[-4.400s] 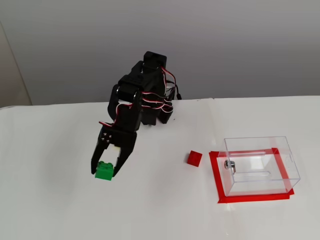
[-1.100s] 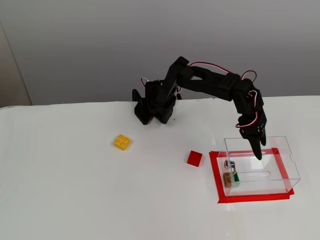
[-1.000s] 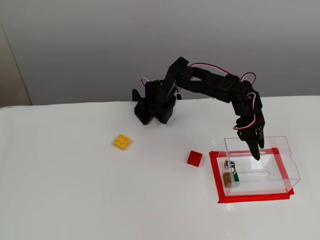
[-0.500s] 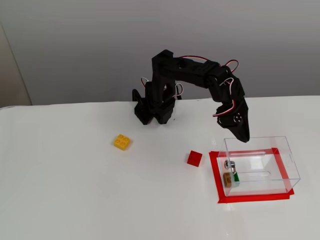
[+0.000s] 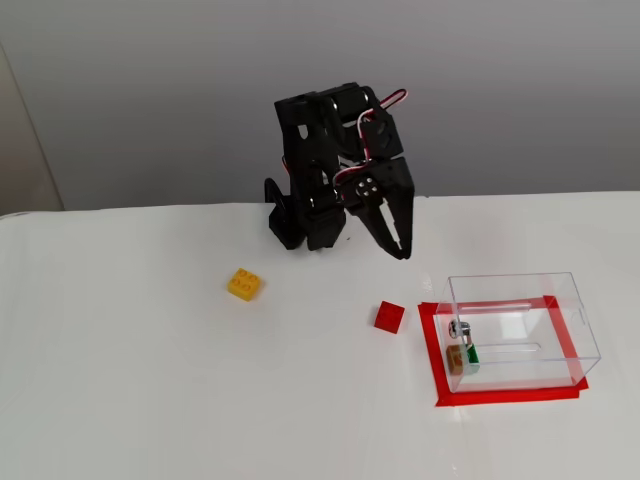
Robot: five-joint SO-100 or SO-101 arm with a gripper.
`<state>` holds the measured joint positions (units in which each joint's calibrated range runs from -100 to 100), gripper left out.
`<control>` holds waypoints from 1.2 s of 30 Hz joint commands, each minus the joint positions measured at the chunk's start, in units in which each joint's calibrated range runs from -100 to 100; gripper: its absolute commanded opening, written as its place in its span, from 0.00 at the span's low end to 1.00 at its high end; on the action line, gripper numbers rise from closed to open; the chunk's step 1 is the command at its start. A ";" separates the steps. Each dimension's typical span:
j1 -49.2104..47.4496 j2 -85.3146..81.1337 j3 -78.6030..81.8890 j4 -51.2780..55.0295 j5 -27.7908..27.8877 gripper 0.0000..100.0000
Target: Pick the green lego brick and place it into the transparent box
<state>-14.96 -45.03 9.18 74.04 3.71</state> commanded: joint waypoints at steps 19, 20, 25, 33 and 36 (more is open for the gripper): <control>27.12 -27.65 27.53 -0.93 0.15 0.01; 27.42 -29.09 29.61 -1.54 0.15 0.01; 27.27 -37.32 41.18 -6.85 0.20 0.01; 22.91 -45.29 54.20 -8.15 -0.11 0.01; 22.91 -48.69 58.99 -8.15 -0.11 0.01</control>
<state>8.55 -90.95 65.31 66.84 3.57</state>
